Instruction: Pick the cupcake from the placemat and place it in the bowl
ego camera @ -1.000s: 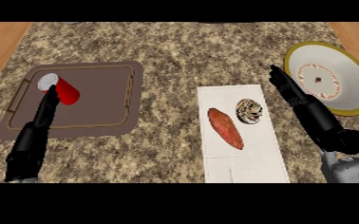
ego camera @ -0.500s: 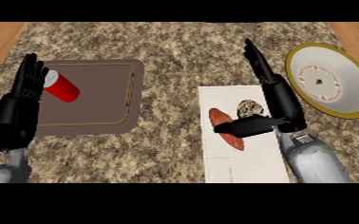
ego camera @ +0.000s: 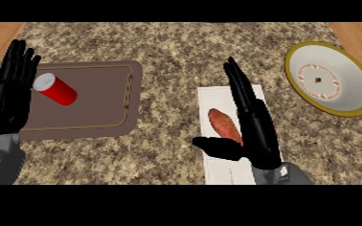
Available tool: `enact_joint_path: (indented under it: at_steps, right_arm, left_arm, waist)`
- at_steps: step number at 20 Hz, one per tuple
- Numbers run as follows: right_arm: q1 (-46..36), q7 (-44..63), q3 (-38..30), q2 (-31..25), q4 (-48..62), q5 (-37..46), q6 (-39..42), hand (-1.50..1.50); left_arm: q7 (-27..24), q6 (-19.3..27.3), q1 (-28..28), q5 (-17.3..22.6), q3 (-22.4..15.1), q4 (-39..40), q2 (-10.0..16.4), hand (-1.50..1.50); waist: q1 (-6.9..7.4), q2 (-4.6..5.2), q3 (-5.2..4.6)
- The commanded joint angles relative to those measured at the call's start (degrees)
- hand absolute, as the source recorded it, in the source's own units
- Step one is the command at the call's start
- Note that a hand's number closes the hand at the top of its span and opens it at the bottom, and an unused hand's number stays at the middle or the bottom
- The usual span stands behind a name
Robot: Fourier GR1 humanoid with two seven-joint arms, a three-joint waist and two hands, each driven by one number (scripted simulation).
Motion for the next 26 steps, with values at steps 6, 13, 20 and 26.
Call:
enact_joint_path:
  at_steps: [6,13,20,26]
  right_arm:
    - [-0.7,31.9,-0.8,-9.5,-17.9,10.7,23.1,-1.50]
    - [-2.9,48.0,-0.7,-14.1,-25.3,-1.7,46.5,-1.50]
    - [-5.9,56.0,-4.6,-14.7,-25.2,-13.7,56.1,-1.50]
    - [-7.1,53.1,-7.1,-15.4,-19.5,-14.1,55.5,-1.50]
  left_arm:
    - [-0.9,-1.7,1.6,0.7,1.3,0.2,0.1,0.00]
    - [-2.1,-4.5,1.6,1.9,2.4,1.7,0.6,0.00]
    - [0.6,-2.6,-5.0,0.2,2.4,4.0,0.1,0.00]
    - [-1.2,-5.0,-1.0,0.1,2.9,2.1,-0.6,0.00]
  waist:
    - [-0.14,-0.44,-0.07]
    - [0.88,0.09,-0.02]
    - [0.80,0.36,0.11]
    - [1.59,0.41,0.15]
